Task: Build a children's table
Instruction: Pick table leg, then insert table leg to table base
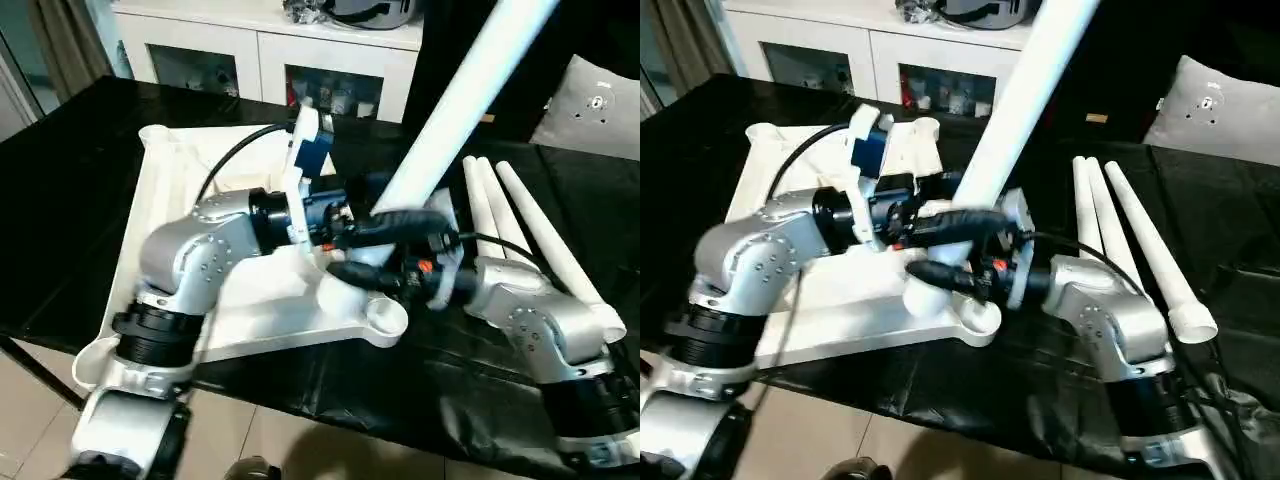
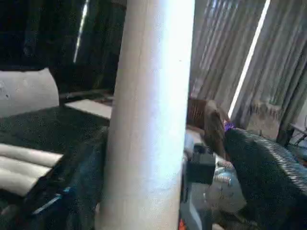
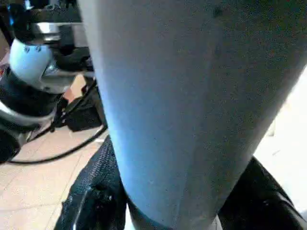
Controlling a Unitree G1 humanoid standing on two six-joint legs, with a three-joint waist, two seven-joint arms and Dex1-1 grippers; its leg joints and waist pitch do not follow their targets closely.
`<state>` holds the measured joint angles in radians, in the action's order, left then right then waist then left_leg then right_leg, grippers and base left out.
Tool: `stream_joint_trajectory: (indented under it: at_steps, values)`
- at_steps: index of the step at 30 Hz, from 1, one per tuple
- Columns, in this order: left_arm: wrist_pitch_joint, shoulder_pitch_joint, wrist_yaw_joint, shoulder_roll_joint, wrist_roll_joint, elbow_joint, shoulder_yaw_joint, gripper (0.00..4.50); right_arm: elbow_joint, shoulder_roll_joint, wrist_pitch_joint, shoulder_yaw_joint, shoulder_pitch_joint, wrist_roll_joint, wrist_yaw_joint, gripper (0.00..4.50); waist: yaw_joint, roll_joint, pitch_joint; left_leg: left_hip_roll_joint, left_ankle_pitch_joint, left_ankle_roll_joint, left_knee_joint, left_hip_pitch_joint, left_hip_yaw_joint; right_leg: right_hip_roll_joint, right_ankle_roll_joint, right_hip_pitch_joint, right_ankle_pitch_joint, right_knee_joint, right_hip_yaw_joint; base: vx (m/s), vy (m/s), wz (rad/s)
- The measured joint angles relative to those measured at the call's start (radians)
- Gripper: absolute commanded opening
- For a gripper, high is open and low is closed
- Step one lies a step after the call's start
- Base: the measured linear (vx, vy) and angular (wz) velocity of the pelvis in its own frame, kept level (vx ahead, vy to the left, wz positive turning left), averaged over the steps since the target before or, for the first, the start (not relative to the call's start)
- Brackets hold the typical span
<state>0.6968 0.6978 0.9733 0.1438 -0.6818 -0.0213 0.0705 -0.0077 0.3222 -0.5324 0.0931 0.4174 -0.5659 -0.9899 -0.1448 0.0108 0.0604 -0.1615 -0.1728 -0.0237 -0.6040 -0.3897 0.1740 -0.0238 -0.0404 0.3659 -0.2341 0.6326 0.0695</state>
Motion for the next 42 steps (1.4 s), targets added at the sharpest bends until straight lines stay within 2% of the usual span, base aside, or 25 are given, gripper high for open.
stream_joint_trajectory:
  at_steps: [5,7,10,12,16,18,22,24,27,28,29,33,34,37,40,42]
  values:
    - [-0.009,0.0,-0.079,-0.087,-0.142,0.006,-0.122,4.5,-0.067,-0.028,-0.034,-0.027,-0.055,-0.049,0.062,1.9,-0.001,0.005,-0.001,0.0,0.0,0.0,0.0,0.0,0.0,0.0,0.0,0.0,0.0,0.0,0.0,0.0,0.0,0.0]
    - [-0.011,0.0,-0.119,-0.086,-0.158,0.003,-0.177,4.5,-0.074,-0.031,-0.046,-0.04,-0.085,-0.06,0.076,1.9,0.002,0.012,-0.001,0.0,0.0,0.0,0.0,0.0,0.0,0.0,0.0,0.0,0.0,0.0,0.0,0.0,0.0,0.0]
    - [-0.029,-0.015,-0.14,-0.057,-0.132,0.009,-0.187,4.5,-0.094,-0.033,-0.044,-0.059,-0.113,-0.057,0.115,1.9,0.003,0.018,-0.001,0.0,0.0,0.0,0.0,0.001,0.0,0.0,0.001,0.0,0.001,0.0,0.0,0.0,0.0,0.0]
    - [-0.043,-0.054,-0.144,-0.011,-0.082,0.021,-0.168,4.5,-0.127,-0.033,-0.038,-0.071,-0.127,-0.046,0.154,1.9,0.005,0.022,-0.003,0.0,0.0,0.0,0.001,0.001,0.0,0.0,0.001,0.0,0.001,0.0,0.0,0.0,0.0,0.0]
    - [-0.084,-0.19,-0.151,0.163,0.089,0.091,-0.086,4.5,-0.163,-0.01,0.004,-0.088,-0.16,0.07,0.283,1.9,0.007,0.026,-0.004,0.0,0.0,0.0,0.002,0.001,0.0,0.001,0.003,0.001,-0.001,0.0,0.0,0.0,0.0,0.0]
    - [-0.095,-0.225,-0.152,0.199,0.14,0.11,-0.058,4.5,-0.163,-0.011,0.018,-0.092,-0.168,0.115,0.334,1.9,0.005,0.026,-0.004,0.0,0.0,0.0,0.002,0.001,0.0,0.0,0.004,0.0,-0.001,-0.001,0.0,0.0,0.0,0.0]
    - [-0.13,-0.32,-0.153,0.306,0.269,0.213,0.062,4.5,-0.17,-0.04,0.047,-0.083,-0.185,0.216,0.464,1.89,0.004,0.026,-0.004,0.001,0.0,0.0,0.002,0.001,0.0,0.0,0.004,0.0,-0.001,-0.001,-0.001,0.0,0.0,0.0]
    - [-0.121,-0.369,-0.151,0.331,0.289,0.249,0.102,4.5,-0.181,-0.047,0.069,-0.083,-0.208,0.246,0.501,1.89,0.004,0.026,-0.004,0.001,0.0,0.0,0.002,0.001,0.0,0.0,0.004,0.0,-0.001,-0.001,-0.001,0.0,0.0,0.0]
    - [-0.11,-0.418,-0.151,0.335,0.298,0.29,0.16,4.5,-0.208,-0.068,0.076,-0.083,-0.247,0.245,0.512,1.89,0.006,0.027,-0.004,0.001,0.0,0.0,0.003,0.001,0.0,0.0,0.005,0.0,-0.001,-0.001,-0.001,0.0,0.0,0.0]
    - [-0.111,-0.424,-0.155,0.335,0.315,0.294,0.183,4.21,-0.226,-0.073,0.074,-0.083,-0.264,0.233,0.509,1.89,0.006,0.029,-0.004,0.001,0.0,0.0,0.003,0.002,0.0,0.0,0.005,0.0,-0.002,-0.001,-0.001,0.0,0.0,0.0]
    - [-0.111,-0.43,-0.162,0.335,0.332,0.292,0.197,4.21,-0.236,-0.074,0.072,-0.081,-0.272,0.22,0.502,1.89,0.007,0.03,-0.005,0.001,0.0,0.0,0.003,0.002,0.0,0.0,0.006,0.0,-0.002,-0.001,-0.002,0.0,0.0,0.0]
    - [-0.185,-0.466,-0.189,0.355,0.454,0.236,0.27,4.11,-0.275,-0.071,0.072,-0.055,-0.319,0.205,0.478,1.89,0.014,0.034,-0.007,0.001,0.0,-0.001,0.003,0.004,0.0,0.0,0.01,-0.001,-0.004,-0.001,-0.002,0.0,0.0,0.0]
    - [-0.198,-0.472,-0.19,0.357,0.47,0.216,0.283,3.79,-0.278,-0.071,0.07,-0.053,-0.334,0.202,0.475,1.89,0.018,0.034,-0.007,0.001,0.0,-0.001,0.003,0.004,0.0,0.0,0.01,-0.001,-0.003,-0.001,-0.002,0.0,0.0,0.0]
    - [-0.215,-0.47,-0.192,0.356,0.483,0.179,0.29,3.71,-0.298,-0.072,0.062,-0.043,-0.347,0.193,0.467,1.89,0.028,0.034,-0.007,0.001,0.0,-0.001,0.003,0.004,0.0,0.0,0.01,-0.001,-0.003,-0.001,-0.002,0.0,0.0,0.0]
    - [-0.212,-0.446,-0.192,0.346,0.482,0.147,0.292,3.33,-0.315,-0.07,0.056,-0.042,-0.348,0.18,0.459,1.89,0.029,0.034,-0.007,0.001,0.0,-0.001,0.003,0.004,0.0,0.0,0.01,-0.001,-0.003,-0.001,-0.002,0.0,0.0,0.0]
    - [-0.206,-0.438,-0.19,0.335,0.481,0.14,0.292,3.26,-0.323,-0.067,0.051,-0.041,-0.353,0.179,0.459,1.89,0.03,0.035,-0.008,0.001,0.0,0.0,0.003,0.004,0.0,0.0,0.01,-0.001,-0.003,-0.001,-0.003,0.0,0.0,0.0]
